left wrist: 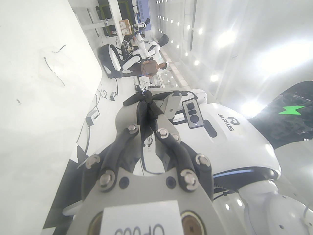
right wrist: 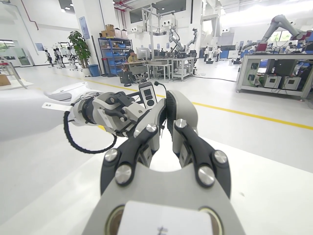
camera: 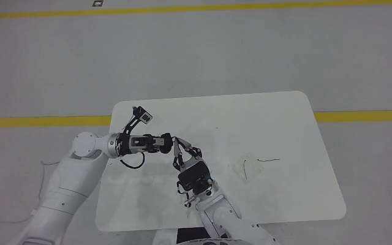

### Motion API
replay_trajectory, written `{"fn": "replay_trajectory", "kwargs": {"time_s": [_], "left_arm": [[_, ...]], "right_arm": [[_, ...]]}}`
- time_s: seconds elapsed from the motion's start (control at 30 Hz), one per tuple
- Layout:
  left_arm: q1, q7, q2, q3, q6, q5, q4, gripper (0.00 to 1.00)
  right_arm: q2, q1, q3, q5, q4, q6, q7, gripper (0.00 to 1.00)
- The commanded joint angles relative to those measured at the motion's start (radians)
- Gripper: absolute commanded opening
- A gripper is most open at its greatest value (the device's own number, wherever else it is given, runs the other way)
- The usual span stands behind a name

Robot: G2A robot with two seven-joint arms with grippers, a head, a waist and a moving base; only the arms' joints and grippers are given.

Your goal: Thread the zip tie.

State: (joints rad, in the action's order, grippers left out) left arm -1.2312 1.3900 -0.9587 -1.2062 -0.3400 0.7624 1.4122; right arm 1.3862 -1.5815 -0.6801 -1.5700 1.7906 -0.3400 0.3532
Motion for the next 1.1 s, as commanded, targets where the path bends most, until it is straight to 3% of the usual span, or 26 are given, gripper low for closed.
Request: {"fn": "replay_trajectory", "kwargs": {"time_s": [0.0,0.5,0.53,0.57,1.07], "left_arm": [[0.0,0.0,0.0,0.0,0.0,0.0,0.0,0.0],[0.0,0.0,0.0,0.0,0.0,0.0,0.0,0.0],[0.0,0.0,0.0,0.0,0.0,0.0,0.0,0.0],[0.0,0.0,0.0,0.0,0.0,0.0,0.0,0.0],[0.0,0.0,0.0,0.0,0.0,0.0,0.0,0.0]], "right_arm": [[0.0,0.001,0.001,0.0,-0.002,0.0,-0.003,0.0],[0.0,0.0,0.002,0.0,-0.01,0.0,-0.016,0.0],[0.0,0.001,0.004,0.0,-0.011,0.0,-0.02,0.32],[-0.001,0.002,0.004,0.0,-0.01,0.0,-0.022,1.0],[-0.036,-0.103,-0.079,0.0,0.064,0.0,0.119,1.0]]}}
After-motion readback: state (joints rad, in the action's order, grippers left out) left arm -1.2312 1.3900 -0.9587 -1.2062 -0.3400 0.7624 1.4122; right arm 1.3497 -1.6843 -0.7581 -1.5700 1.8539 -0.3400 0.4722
